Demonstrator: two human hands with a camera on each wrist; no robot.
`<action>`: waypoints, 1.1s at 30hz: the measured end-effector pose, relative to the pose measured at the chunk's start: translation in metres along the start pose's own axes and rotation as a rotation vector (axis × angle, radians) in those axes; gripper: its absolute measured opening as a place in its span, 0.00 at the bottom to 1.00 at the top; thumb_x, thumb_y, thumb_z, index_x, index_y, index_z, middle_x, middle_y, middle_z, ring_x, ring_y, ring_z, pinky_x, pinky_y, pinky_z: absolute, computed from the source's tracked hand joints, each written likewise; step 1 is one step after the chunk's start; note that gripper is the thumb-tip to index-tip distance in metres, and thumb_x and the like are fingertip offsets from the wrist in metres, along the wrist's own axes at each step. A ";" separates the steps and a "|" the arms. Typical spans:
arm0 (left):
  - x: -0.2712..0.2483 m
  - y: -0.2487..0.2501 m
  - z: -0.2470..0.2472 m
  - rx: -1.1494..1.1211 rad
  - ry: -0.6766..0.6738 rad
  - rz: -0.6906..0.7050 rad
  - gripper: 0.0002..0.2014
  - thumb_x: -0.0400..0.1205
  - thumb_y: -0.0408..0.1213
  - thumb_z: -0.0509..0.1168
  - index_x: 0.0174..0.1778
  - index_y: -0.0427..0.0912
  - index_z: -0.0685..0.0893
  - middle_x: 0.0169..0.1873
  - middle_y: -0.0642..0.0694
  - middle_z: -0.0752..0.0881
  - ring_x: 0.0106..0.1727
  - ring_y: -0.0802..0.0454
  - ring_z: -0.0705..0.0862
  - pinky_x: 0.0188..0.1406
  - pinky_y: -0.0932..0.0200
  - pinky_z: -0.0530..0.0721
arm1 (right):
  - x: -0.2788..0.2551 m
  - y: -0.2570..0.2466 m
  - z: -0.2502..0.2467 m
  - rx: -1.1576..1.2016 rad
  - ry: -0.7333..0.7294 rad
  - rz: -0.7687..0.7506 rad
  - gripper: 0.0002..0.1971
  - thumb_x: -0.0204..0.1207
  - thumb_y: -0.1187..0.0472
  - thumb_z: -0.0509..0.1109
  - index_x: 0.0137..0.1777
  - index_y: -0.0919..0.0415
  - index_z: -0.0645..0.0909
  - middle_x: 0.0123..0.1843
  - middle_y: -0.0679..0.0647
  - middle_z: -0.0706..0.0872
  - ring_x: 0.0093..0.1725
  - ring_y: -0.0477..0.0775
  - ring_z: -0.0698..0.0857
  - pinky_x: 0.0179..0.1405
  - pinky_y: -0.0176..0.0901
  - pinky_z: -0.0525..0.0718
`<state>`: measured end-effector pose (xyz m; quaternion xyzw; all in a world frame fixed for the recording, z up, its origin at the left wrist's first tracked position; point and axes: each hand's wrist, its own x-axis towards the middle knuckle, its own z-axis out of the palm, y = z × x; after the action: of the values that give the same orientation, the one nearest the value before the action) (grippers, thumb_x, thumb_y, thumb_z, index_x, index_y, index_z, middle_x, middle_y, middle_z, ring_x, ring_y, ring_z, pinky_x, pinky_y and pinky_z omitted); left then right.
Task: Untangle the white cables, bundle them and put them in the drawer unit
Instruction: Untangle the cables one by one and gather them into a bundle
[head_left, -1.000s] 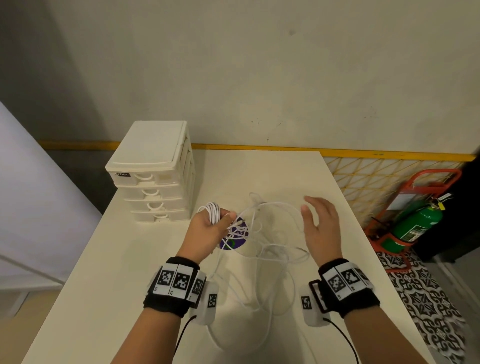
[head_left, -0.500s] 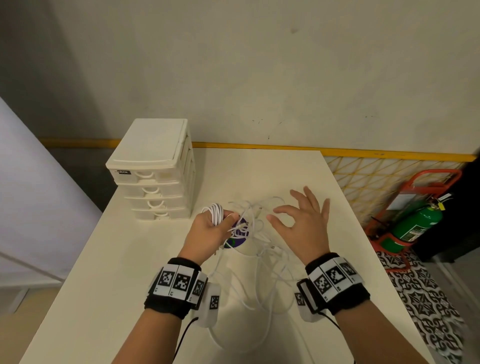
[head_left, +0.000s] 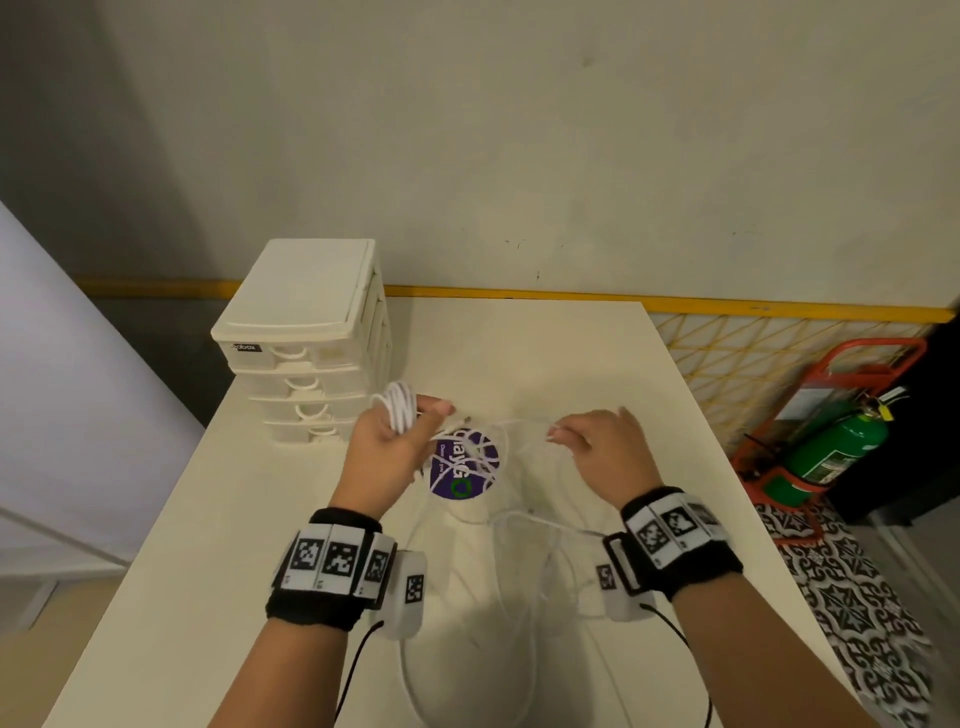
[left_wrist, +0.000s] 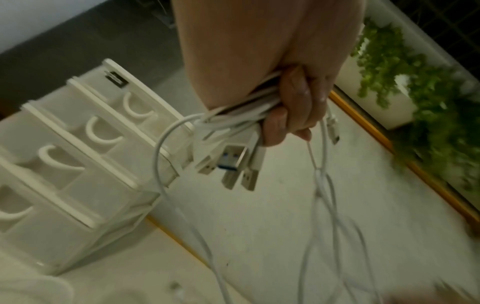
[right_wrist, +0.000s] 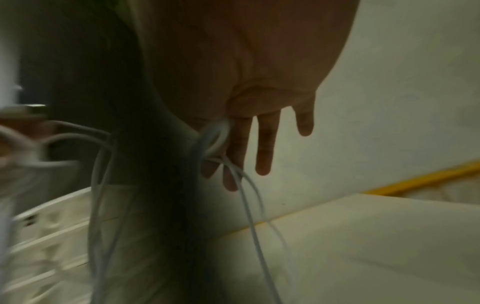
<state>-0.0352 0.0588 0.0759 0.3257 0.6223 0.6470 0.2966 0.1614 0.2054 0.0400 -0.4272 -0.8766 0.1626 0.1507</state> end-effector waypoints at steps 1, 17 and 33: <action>0.002 0.003 -0.008 -0.031 0.049 0.008 0.08 0.80 0.34 0.68 0.45 0.30 0.86 0.22 0.52 0.82 0.18 0.61 0.73 0.19 0.69 0.73 | 0.000 0.014 -0.001 -0.046 0.003 0.082 0.12 0.83 0.55 0.58 0.45 0.45 0.84 0.50 0.46 0.90 0.55 0.53 0.84 0.71 0.55 0.60; 0.003 0.012 0.024 -0.008 -0.042 0.002 0.07 0.81 0.36 0.68 0.38 0.40 0.87 0.20 0.52 0.77 0.19 0.57 0.68 0.20 0.66 0.70 | -0.019 -0.033 -0.023 0.687 -0.081 -0.096 0.30 0.74 0.74 0.61 0.74 0.49 0.71 0.74 0.41 0.71 0.74 0.38 0.67 0.73 0.28 0.61; 0.001 0.033 0.002 0.063 -0.056 -0.027 0.09 0.79 0.32 0.69 0.42 0.27 0.84 0.16 0.52 0.71 0.17 0.57 0.66 0.20 0.63 0.68 | -0.025 0.017 -0.006 0.502 -0.004 0.097 0.13 0.75 0.66 0.68 0.36 0.46 0.83 0.39 0.44 0.87 0.43 0.47 0.83 0.47 0.45 0.78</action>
<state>-0.0333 0.0591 0.1091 0.3443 0.6381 0.6138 0.3123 0.1903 0.1966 0.0352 -0.4177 -0.7875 0.3828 0.2424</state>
